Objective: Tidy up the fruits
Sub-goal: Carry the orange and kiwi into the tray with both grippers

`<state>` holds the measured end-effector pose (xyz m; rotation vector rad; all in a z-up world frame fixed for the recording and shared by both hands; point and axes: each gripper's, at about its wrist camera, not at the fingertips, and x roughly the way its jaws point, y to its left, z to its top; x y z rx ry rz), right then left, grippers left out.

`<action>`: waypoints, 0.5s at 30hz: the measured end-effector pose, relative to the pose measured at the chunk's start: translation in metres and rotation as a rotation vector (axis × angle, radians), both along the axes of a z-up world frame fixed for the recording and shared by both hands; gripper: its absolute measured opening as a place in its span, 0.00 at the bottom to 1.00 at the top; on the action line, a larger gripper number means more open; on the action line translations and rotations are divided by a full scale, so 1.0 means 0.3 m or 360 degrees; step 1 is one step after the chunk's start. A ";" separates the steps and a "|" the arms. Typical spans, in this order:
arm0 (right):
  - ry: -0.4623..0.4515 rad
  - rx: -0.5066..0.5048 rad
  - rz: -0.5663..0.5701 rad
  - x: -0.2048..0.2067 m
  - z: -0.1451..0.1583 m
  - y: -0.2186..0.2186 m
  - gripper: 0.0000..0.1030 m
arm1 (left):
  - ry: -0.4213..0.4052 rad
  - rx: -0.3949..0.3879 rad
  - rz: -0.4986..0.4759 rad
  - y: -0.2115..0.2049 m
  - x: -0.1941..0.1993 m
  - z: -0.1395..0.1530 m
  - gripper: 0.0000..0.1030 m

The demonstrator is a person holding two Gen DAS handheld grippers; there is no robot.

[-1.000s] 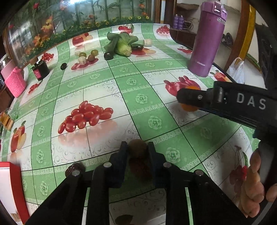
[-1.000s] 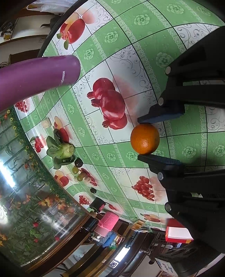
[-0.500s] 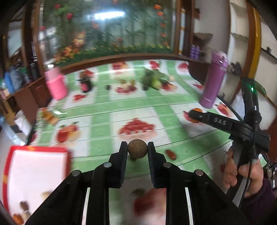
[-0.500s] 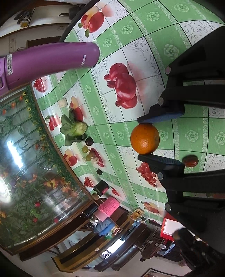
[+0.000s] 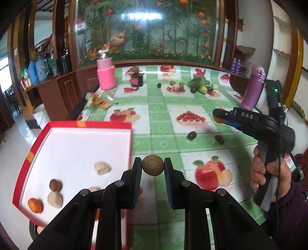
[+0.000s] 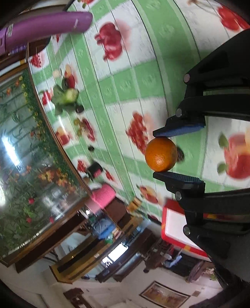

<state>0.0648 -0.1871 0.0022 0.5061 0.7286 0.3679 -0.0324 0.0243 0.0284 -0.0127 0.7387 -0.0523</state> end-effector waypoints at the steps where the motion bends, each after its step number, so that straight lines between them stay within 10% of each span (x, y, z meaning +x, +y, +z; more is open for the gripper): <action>1: -0.0008 0.0005 0.0036 -0.014 0.002 0.037 0.37 | 0.0005 -0.0010 0.0023 0.022 -0.004 -0.005 0.22; 15: -0.0072 -0.0109 0.0509 -0.118 -0.007 0.530 0.37 | -0.0052 0.0057 0.0395 0.302 -0.091 -0.026 0.22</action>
